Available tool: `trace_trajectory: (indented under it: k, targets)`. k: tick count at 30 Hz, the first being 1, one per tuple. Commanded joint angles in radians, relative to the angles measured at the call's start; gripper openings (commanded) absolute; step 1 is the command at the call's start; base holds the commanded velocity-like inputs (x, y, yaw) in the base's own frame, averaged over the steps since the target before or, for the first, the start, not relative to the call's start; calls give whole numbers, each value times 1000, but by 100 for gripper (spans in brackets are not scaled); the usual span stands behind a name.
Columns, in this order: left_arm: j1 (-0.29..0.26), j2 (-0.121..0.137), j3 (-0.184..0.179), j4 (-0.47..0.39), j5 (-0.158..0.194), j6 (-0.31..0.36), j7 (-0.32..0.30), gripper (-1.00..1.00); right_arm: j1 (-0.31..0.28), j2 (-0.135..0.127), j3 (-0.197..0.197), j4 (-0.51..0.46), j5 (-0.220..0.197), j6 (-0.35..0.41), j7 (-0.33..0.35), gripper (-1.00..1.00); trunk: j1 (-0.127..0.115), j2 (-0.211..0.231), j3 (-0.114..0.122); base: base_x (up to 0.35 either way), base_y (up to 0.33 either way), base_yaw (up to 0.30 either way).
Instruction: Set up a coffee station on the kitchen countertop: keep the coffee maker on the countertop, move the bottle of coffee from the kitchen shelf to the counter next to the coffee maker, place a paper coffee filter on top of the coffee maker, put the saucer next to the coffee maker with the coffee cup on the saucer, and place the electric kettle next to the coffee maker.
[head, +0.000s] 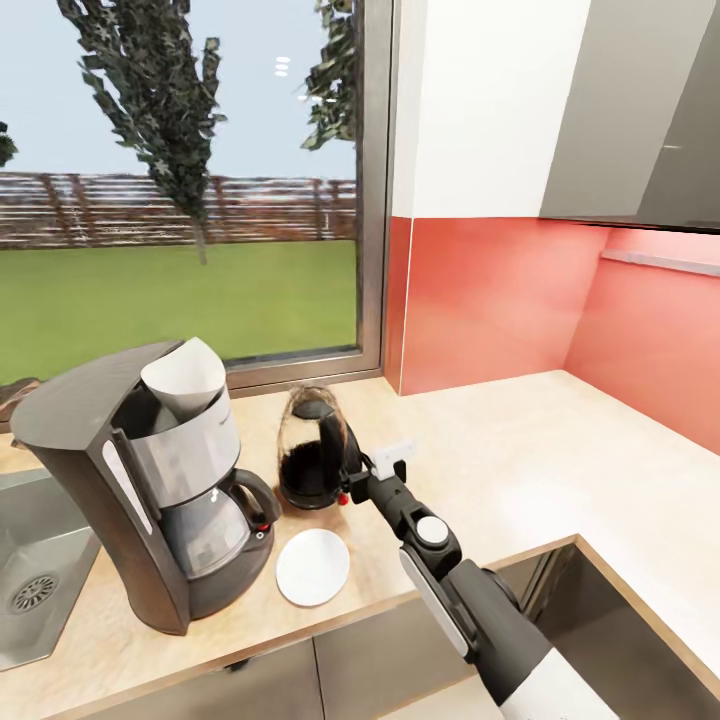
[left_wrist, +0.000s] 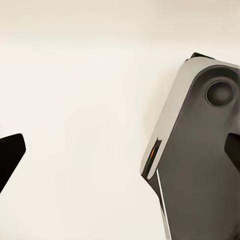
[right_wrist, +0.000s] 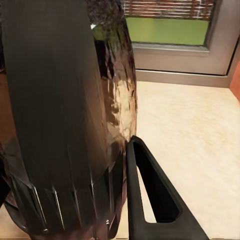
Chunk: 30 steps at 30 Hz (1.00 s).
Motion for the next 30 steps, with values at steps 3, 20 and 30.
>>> trace_trajectory:
  k: [3,20,30]
  targets:
    - [-1,0,-8,2,3,-3,1,100,-1,0,2,12,-9,-14,-9,-100,0,-1,-1,0,0,0]
    - [-1,0,-8,2,3,-3,1,100,-1,0,3,14,-9,-18,-10,-100,0,-1,-1,0,0,0]
    - [-1,0,-7,2,3,-3,1,100,-1,0,3,13,-9,-18,-10,100,0,-1,-1,0,0,0]
